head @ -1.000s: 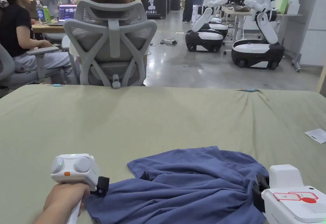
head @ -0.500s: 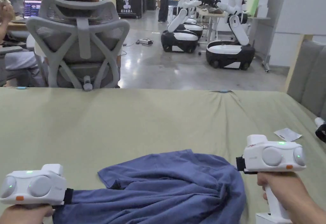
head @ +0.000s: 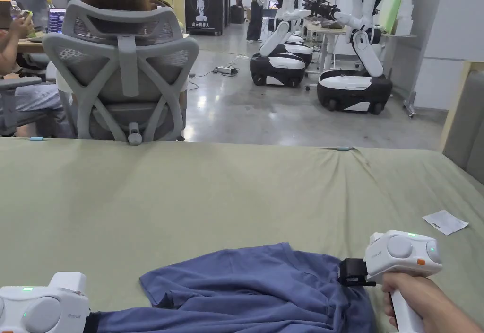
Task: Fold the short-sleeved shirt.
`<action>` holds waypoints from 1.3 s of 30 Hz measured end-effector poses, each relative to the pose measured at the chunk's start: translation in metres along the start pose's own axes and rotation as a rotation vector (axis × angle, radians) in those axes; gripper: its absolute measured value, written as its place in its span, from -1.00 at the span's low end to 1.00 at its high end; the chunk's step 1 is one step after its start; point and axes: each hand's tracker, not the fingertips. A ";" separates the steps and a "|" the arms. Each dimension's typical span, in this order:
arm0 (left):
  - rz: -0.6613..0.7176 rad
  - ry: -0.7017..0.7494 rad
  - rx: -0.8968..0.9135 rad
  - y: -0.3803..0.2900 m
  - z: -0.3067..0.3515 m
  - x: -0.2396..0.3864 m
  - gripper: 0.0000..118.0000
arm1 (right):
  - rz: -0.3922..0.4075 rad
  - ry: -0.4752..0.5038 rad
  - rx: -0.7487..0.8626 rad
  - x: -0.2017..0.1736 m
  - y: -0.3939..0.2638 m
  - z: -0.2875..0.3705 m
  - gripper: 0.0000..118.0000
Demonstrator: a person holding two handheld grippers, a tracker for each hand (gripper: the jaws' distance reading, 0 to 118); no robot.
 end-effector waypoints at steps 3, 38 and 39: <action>-0.002 0.001 -0.003 0.001 -0.002 0.001 -1.00 | 0.005 0.011 -0.006 -0.008 -0.007 -0.003 0.28; -0.226 0.251 0.534 0.190 0.170 -0.003 -1.00 | 0.248 -0.311 0.741 -0.031 0.080 0.303 -0.92; -0.228 0.267 0.557 0.202 0.176 0.000 -1.00 | 0.250 -0.330 0.770 -0.031 0.088 0.314 -0.92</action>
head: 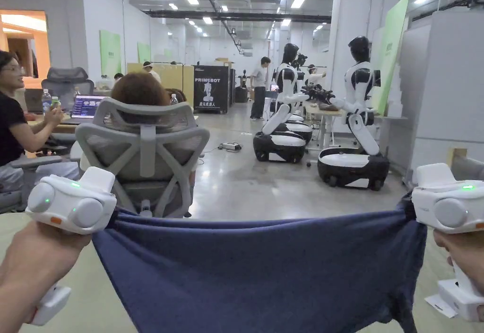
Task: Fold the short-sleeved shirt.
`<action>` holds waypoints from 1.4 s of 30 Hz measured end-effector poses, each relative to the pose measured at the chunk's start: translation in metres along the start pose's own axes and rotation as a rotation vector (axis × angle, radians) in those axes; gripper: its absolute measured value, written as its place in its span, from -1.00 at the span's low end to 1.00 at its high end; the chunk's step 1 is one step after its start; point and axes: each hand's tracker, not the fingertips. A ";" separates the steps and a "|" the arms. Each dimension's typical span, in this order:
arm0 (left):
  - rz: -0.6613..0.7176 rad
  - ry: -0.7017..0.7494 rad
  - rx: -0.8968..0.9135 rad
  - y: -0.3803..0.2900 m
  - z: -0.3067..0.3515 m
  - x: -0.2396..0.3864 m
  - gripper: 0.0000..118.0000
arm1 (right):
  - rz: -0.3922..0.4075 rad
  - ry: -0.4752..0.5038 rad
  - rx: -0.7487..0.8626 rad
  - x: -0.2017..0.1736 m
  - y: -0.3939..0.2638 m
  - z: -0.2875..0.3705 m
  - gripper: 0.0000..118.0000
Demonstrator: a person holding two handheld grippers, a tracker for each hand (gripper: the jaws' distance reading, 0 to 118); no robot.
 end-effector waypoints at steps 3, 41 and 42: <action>-0.044 0.060 0.073 0.040 -0.006 -0.001 -1.00 | -0.013 -0.025 0.051 0.015 0.033 0.002 -0.92; 0.065 -0.148 -0.391 -0.255 0.009 0.072 -1.00 | 0.049 0.082 -0.431 -0.050 -0.297 0.058 -0.92; 0.068 -0.161 -0.421 -0.275 0.013 0.074 -1.00 | 0.036 0.091 -0.463 -0.052 -0.317 0.064 -0.92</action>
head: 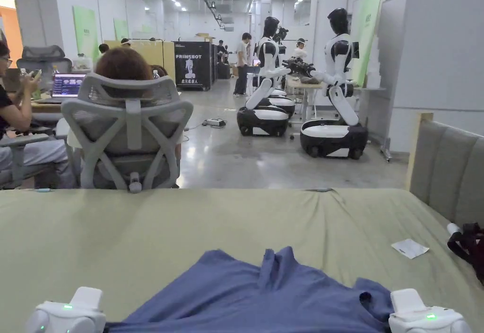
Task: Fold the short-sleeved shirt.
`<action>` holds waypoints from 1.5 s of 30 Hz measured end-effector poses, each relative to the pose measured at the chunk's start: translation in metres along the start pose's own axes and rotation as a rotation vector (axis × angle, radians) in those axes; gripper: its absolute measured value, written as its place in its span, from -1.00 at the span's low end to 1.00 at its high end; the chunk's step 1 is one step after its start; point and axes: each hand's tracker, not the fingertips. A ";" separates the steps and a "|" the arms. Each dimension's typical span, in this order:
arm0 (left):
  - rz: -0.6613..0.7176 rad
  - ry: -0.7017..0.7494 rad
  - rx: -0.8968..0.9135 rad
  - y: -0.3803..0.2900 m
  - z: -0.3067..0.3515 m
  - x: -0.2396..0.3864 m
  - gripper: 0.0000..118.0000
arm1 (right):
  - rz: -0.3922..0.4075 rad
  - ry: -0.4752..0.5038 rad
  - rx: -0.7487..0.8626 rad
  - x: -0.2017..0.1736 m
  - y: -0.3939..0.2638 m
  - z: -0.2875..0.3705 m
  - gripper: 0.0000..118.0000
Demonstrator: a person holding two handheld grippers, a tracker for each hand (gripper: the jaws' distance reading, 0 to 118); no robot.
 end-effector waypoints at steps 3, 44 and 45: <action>0.049 -0.013 -0.005 -0.038 -0.005 0.000 -1.00 | -0.034 0.016 -0.038 -0.005 -0.041 -0.005 -0.92; 0.269 -0.218 -0.204 0.005 -0.020 -0.042 0.13 | 0.010 0.296 0.225 -0.147 0.025 0.092 -1.00; 0.270 -0.241 -0.239 0.002 -0.026 -0.041 -0.25 | 0.010 0.294 0.221 -0.147 0.026 0.090 -1.00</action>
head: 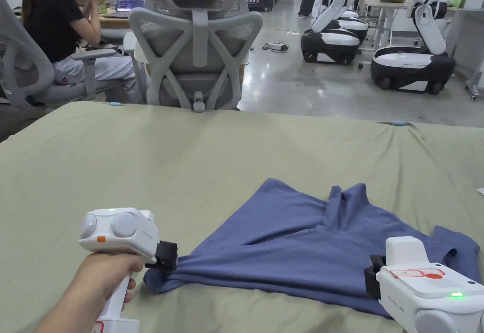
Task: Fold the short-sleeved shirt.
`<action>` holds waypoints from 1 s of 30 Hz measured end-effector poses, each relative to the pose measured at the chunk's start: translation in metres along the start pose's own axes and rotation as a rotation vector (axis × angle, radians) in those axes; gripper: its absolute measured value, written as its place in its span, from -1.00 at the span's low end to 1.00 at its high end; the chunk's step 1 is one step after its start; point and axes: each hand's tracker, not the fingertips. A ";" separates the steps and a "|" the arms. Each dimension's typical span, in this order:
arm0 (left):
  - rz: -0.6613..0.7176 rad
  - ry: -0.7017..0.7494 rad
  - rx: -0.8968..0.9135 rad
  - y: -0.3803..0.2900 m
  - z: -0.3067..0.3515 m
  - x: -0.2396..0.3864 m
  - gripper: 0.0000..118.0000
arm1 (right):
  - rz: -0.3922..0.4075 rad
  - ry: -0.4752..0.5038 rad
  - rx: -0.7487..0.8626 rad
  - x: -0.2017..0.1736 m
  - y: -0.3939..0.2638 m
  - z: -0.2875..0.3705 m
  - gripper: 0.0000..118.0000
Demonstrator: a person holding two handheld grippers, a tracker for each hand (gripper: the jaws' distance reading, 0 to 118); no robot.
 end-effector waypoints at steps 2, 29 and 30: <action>-0.029 -0.030 -0.058 -0.006 -0.016 0.004 -0.84 | -0.001 0.002 -0.009 0.001 0.001 -0.005 -1.00; -0.125 0.037 0.226 -0.049 0.024 0.027 -1.00 | -0.057 -0.071 -0.434 0.171 0.090 -0.297 0.39; -0.128 0.039 0.223 -0.047 0.024 0.027 -1.00 | -0.080 -0.044 -0.472 0.169 0.083 -0.295 -0.19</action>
